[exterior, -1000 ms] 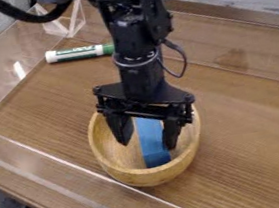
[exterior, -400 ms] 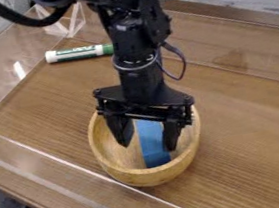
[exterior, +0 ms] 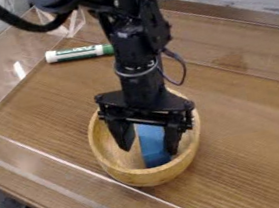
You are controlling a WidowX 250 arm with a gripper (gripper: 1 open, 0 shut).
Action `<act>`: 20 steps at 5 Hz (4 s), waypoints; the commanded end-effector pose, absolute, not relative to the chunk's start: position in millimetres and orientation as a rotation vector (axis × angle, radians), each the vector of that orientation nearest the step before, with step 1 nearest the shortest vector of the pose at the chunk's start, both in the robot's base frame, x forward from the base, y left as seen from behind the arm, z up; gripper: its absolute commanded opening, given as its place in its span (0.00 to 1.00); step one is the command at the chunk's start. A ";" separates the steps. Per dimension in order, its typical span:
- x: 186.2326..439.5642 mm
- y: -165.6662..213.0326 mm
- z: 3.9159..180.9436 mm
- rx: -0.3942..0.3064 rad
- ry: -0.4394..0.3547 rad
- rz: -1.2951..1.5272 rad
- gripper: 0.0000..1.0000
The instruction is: Remove the blue block from inside the brown bowl and put it on the table
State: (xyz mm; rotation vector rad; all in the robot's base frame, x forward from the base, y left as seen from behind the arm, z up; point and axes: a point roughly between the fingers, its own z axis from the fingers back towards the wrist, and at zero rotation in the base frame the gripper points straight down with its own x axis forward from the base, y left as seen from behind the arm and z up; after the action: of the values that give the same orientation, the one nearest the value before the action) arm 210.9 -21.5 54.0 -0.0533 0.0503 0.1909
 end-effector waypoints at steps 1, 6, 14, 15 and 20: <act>216.7 -19.9 53.5 -0.060 0.017 0.206 1.00; 215.9 -15.7 63.4 -0.074 0.028 0.222 0.00; 214.1 -6.1 103.7 -0.101 0.055 0.262 0.00; 214.7 -2.0 110.1 -0.108 0.047 0.284 0.00; 219.9 35.3 131.4 -0.108 -0.018 0.396 0.00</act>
State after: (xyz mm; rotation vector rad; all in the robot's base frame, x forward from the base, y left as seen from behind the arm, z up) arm 213.4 33.6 116.9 -0.1159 0.0428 0.4039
